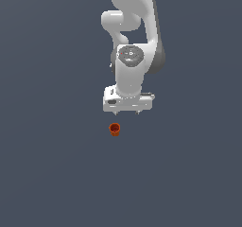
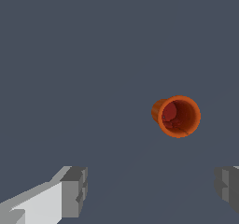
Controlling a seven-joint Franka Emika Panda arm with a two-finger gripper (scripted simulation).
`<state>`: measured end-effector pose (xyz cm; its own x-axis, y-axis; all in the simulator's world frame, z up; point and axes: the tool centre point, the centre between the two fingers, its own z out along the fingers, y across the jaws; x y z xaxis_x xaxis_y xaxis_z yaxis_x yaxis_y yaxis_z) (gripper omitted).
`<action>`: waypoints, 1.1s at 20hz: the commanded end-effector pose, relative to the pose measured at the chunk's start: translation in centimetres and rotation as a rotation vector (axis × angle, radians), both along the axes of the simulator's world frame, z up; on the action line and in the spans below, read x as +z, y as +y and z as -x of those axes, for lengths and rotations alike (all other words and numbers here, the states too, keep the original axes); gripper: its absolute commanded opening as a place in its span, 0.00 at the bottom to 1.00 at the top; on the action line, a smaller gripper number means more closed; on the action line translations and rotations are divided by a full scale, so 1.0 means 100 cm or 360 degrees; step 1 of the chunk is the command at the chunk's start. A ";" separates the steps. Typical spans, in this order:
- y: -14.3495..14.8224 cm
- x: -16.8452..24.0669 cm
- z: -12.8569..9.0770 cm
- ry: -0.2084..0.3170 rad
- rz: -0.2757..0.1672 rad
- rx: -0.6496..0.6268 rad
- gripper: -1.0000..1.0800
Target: Pick up the object and move it to a goal position.
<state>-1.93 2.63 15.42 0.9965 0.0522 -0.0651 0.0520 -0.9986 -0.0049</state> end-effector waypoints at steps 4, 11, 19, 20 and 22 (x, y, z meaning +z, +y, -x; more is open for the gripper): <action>-0.002 0.000 0.000 0.0001 -0.0004 -0.0014 0.96; -0.012 0.003 0.004 0.0008 -0.0025 -0.0094 0.96; -0.016 -0.003 0.000 -0.0003 -0.0022 -0.0051 0.96; -0.017 -0.006 -0.001 -0.0006 -0.0022 -0.0038 0.96; -0.021 -0.010 -0.003 -0.0015 -0.0021 -0.0004 0.96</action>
<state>-1.76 0.83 14.75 0.9976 0.0364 -0.0584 0.0354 -0.9992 -0.0183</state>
